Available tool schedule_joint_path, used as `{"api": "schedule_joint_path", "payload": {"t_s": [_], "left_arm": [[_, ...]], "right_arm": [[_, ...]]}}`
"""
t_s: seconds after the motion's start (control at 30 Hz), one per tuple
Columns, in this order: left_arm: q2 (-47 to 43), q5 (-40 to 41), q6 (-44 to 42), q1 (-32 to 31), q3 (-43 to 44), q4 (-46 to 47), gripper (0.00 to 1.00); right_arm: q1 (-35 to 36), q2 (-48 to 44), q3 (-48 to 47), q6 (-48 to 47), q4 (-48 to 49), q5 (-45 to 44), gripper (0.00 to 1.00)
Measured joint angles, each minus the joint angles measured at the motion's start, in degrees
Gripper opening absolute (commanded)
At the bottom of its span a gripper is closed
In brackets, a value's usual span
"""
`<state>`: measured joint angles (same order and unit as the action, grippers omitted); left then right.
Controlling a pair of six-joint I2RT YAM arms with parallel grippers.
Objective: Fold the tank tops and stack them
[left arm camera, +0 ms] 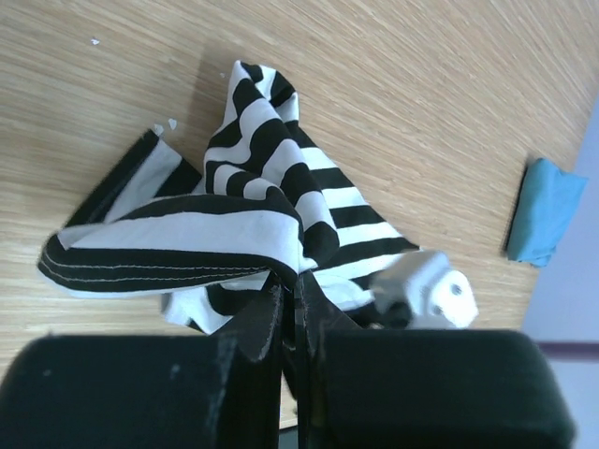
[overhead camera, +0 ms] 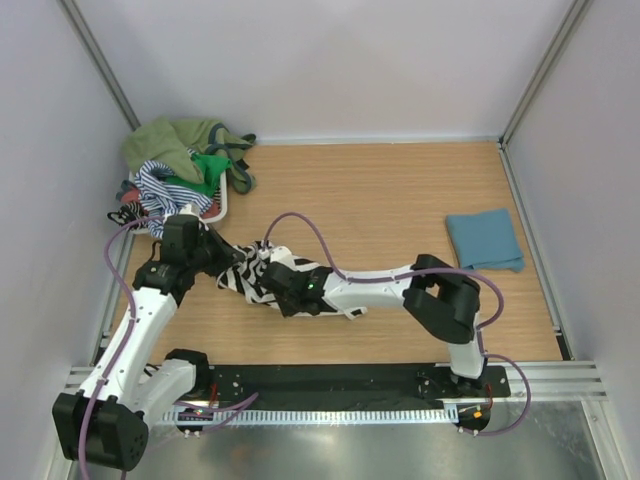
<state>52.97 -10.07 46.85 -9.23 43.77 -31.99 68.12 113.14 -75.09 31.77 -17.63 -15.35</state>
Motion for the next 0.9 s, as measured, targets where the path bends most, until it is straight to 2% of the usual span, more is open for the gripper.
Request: {"api": "schedule_joint_path", "payload": {"t_s": [0.07,0.2,0.37,0.53,0.7,0.9], "left_arm": [[0.0,0.0,-0.5,0.0,0.0,0.0,0.0],[-0.9,0.6,-0.9,0.0,0.0,-0.6,0.0],[-3.7,1.1,-0.9,0.0,0.0,-2.2,0.0],[-5.4,2.3,-1.0,0.0,0.0,-3.4,0.0],[-5.4,2.5,-1.0,0.0,0.0,-4.2,0.0],[-4.6,2.5,-0.9,0.0,0.0,-4.1,0.0]], "right_arm": [[0.0,-3.5,3.2,0.1,0.5,0.0,0.01],[0.0,-19.1,13.2,0.5,-1.6,0.0,0.01],[-1.6,-38.9,18.8,1.5,-6.2,0.0,0.01],[-10.5,-53.0,26.1,2.0,-9.9,2.1,0.01],[-22.3,-58.4,30.0,1.9,-15.3,4.7,0.01],[-33.3,-55.3,30.0,1.4,-16.7,5.7,0.01]]}}
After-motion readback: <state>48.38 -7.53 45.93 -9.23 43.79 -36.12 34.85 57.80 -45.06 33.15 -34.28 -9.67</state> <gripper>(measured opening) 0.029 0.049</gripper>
